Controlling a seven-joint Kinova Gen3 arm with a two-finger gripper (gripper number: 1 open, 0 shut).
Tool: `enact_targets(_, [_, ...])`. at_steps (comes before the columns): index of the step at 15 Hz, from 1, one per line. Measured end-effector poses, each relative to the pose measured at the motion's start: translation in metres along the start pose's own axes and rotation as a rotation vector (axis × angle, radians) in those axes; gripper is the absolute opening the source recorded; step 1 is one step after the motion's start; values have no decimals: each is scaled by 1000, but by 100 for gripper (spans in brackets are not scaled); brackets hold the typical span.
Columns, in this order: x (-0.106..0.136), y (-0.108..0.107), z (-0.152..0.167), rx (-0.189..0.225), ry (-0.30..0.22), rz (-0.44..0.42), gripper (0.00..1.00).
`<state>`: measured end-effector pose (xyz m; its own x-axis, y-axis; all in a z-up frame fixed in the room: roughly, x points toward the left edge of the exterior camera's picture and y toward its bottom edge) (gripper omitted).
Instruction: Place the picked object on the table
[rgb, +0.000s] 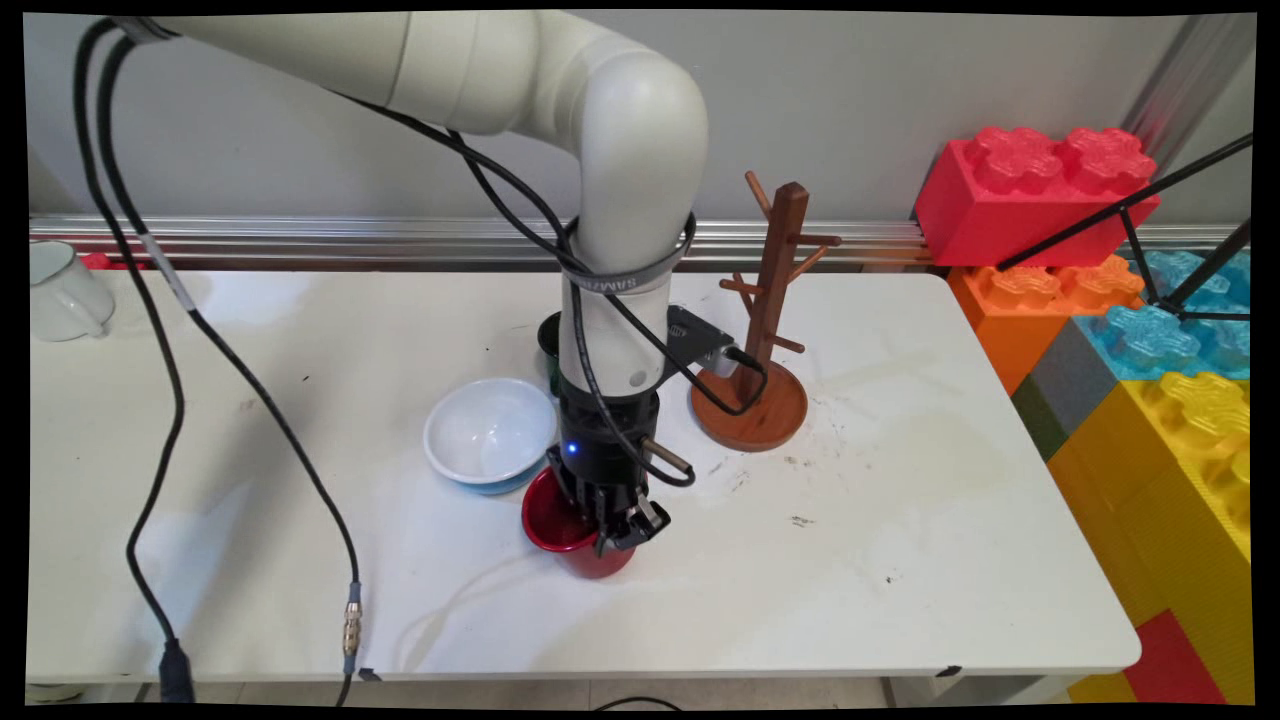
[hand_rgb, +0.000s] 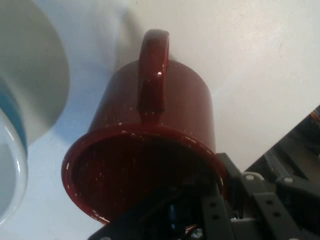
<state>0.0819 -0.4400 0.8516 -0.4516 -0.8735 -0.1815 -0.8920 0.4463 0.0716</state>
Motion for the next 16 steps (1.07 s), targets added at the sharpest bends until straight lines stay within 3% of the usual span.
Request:
enact_targets(7, [6, 0, 13, 3, -18, -39, 0])
enact_targets(8, [7, 0, 14, 3, -18, -45, 100])
enact_targets(16, [11, 1, 20, -4, 1, -87, 100])
